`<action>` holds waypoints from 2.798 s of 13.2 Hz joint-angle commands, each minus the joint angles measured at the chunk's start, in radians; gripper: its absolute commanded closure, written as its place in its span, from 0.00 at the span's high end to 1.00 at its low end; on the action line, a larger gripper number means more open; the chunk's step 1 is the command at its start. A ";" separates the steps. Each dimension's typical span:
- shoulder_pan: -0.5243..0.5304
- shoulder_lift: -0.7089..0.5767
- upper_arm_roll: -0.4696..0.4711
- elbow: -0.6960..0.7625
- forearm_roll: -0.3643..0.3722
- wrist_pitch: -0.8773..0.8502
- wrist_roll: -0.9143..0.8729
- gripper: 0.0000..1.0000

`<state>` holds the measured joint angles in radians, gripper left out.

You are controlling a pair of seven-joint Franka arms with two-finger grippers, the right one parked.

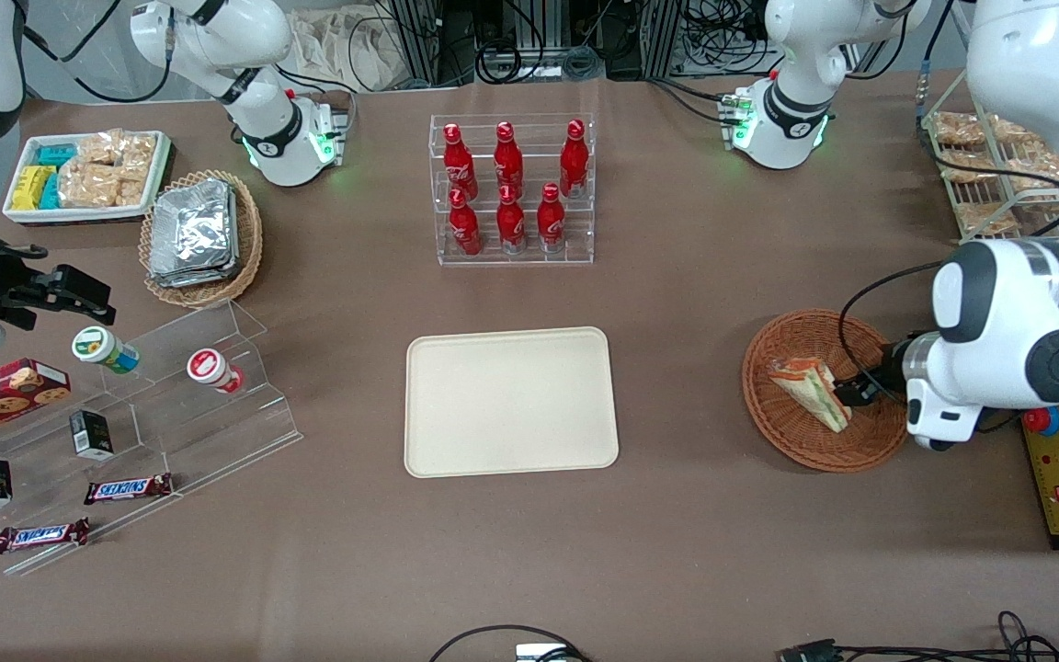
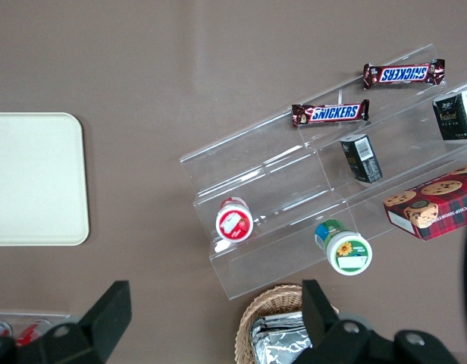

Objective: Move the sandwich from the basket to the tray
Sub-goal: 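Lower the left gripper around the wrapped sandwich in the basket, then close the left gripper on the sandwich and lift it, then carry the sandwich with the left gripper over to the cream tray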

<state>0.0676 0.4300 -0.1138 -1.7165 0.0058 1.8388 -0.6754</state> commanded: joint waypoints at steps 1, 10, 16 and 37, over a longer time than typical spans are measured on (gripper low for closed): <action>-0.005 0.032 -0.004 0.003 -0.009 0.034 -0.041 1.00; -0.017 0.099 -0.012 -0.098 -0.044 0.236 -0.081 1.00; -0.017 0.092 -0.012 -0.137 -0.043 0.266 -0.079 0.63; -0.138 0.062 -0.168 0.260 -0.033 -0.082 0.567 0.02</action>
<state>-0.0024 0.4076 -0.2784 -1.5845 -0.0284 1.8211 -0.0597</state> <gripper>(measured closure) 0.828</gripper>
